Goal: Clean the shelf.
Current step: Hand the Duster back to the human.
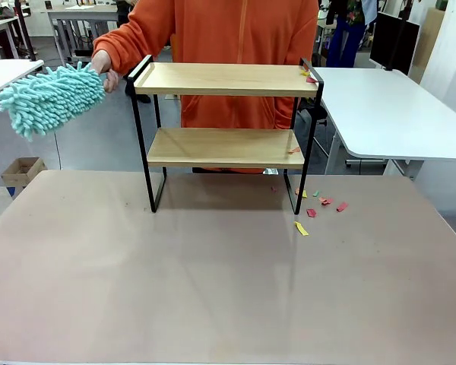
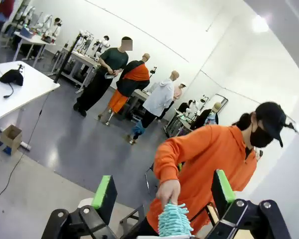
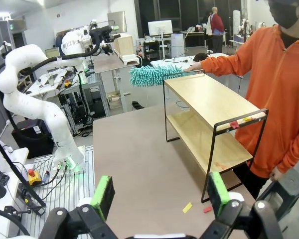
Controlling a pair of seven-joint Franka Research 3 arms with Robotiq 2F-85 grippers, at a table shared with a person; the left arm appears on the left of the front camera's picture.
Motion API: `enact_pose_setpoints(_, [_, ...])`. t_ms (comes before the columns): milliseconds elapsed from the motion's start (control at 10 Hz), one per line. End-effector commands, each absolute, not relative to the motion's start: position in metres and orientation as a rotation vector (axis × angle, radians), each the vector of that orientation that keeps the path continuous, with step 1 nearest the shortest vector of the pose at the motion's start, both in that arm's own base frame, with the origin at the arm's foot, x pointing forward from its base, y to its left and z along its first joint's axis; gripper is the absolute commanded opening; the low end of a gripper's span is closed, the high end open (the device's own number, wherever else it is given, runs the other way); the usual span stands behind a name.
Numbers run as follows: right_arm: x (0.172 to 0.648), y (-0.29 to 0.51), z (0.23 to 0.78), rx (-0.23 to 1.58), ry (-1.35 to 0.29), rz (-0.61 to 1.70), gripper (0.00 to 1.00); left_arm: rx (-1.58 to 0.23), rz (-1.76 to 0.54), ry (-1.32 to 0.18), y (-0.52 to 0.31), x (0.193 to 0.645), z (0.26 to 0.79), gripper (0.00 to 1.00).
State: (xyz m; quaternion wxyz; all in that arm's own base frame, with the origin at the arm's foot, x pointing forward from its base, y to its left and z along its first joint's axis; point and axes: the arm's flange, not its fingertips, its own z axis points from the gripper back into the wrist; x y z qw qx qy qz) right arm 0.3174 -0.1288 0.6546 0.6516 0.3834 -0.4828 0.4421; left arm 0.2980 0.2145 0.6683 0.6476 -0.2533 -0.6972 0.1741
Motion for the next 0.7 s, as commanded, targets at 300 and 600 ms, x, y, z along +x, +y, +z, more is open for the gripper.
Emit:
enact_pose_setpoints(300, [0.3184,-0.1288,0.6585,0.880,-1.119,1.011,1.00,-0.576,0.396,-1.585,0.2145,0.2980,0.6683,1.00])
enact_pose_setpoints(600, [0.3184,-0.1288,0.6585,0.880,-1.119,1.011,1.00,-0.576,0.396,-1.585,0.2145,0.2980,0.6683,1.00])
